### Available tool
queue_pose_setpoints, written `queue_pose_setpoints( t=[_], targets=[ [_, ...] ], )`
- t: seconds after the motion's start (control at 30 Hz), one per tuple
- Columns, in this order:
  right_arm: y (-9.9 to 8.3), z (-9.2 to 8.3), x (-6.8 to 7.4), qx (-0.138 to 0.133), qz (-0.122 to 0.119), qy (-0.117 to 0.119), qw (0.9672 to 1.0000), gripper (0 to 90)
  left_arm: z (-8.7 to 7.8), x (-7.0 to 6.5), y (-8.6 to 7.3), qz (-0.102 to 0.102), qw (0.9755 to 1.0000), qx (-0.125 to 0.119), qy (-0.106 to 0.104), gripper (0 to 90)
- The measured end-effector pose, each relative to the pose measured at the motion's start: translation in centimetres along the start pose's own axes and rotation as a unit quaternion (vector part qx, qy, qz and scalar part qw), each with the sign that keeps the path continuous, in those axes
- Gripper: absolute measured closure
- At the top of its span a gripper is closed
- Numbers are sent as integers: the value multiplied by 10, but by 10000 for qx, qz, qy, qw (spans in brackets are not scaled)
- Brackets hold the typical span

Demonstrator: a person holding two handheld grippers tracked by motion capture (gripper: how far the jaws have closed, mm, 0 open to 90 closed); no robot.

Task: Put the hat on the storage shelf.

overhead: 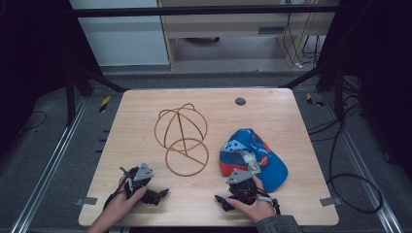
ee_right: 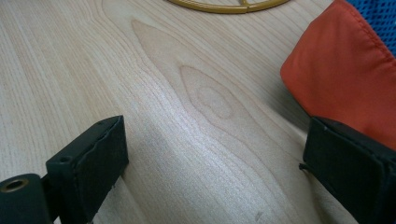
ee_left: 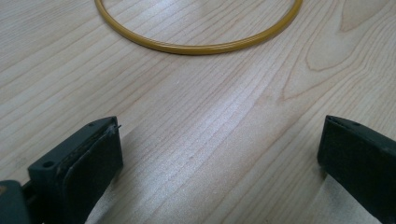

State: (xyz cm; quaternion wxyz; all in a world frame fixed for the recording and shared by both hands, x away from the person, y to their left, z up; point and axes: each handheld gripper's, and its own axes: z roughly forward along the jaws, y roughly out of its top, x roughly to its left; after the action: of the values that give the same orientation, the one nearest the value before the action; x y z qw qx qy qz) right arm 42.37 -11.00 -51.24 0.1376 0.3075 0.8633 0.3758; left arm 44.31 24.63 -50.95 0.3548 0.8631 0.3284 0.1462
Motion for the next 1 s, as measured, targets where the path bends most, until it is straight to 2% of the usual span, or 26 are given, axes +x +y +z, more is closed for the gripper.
queue_pose_setpoints(
  t=[0.73, 0.93, 1.0],
  targets=[
    [0, 0, 0, 0, 5, -7, 10000, 66, 0, 0, 0, 1, 10000, 1, -1, 0],
    [0, 0, 0, 2, 35, -31, 10000, 69, 0, 0, 0, -2, 10000, 1, 4, 0],
    [0, -2, -1, 21, 63, -115, 9999, 95, 0, 0, 0, -2, 10000, 1, 4, 0]
  ],
)
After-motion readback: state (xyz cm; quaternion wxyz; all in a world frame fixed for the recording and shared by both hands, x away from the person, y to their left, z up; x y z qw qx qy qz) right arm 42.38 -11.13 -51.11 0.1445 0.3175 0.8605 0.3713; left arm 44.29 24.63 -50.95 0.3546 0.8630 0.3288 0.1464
